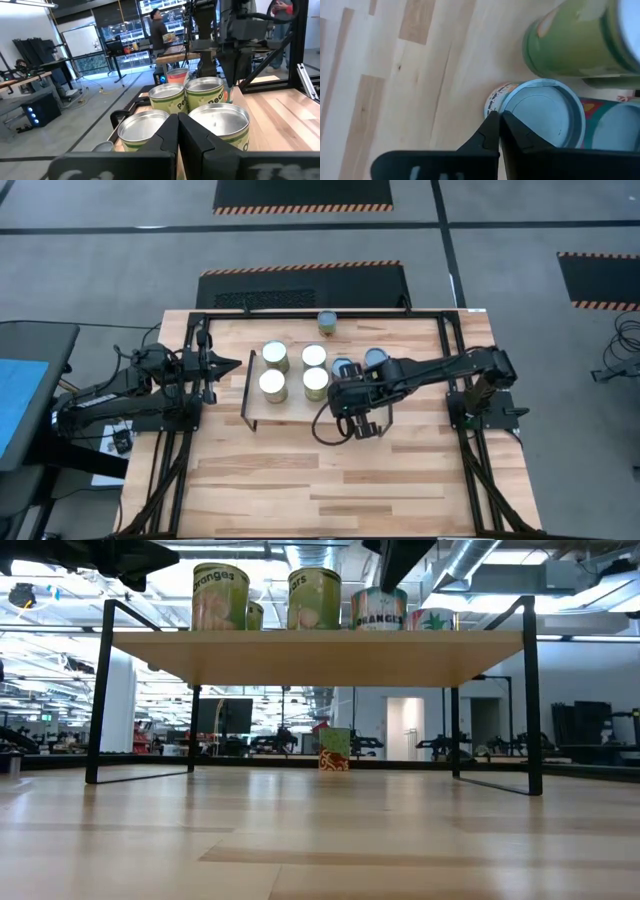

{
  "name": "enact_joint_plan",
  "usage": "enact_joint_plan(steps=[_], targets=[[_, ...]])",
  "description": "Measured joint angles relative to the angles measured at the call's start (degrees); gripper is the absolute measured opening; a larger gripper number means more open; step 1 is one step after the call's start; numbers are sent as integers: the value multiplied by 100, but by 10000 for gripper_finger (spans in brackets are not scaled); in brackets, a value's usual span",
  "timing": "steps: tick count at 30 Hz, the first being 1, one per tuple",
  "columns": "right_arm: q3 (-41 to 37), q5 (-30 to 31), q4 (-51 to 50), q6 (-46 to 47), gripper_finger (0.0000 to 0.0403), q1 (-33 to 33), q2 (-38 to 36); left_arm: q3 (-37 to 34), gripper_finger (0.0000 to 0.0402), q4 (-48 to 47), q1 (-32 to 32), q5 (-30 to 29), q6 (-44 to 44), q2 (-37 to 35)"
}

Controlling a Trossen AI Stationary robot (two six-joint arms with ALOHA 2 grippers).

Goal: Pick and place cans onto a shelf
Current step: Put the canned mandarin oranges on the shelf aligned with the canned corn, then put the green can on the shelf aligned with the canned pineapple

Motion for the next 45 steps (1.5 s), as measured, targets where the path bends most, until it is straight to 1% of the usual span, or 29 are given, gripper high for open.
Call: enact_joint_plan(steps=[5, 15, 26, 35, 43, 45], targets=[[7, 0, 21, 1, 24, 1, -11, 0, 0, 0, 0, -4, 7, 0], [7, 19, 53, 34, 72, -117, -9, 0, 0, 0, -1, -8, 27, 0], [7, 16, 18, 44, 110, -132, -71, 0, 0, 0, -2, -10, 32, 0], [7, 17, 107, 5, 113, -137, -454, 0, 0, 0, -2, -13, 107, 0], [9, 27, 97, 44, 112, -48, -560, 0, 0, 0, 0, -12, 85, 2], [9, 126, 96, 32, 107, -11, -560, 0, 0, 0, -2, -12, 83, 0]])
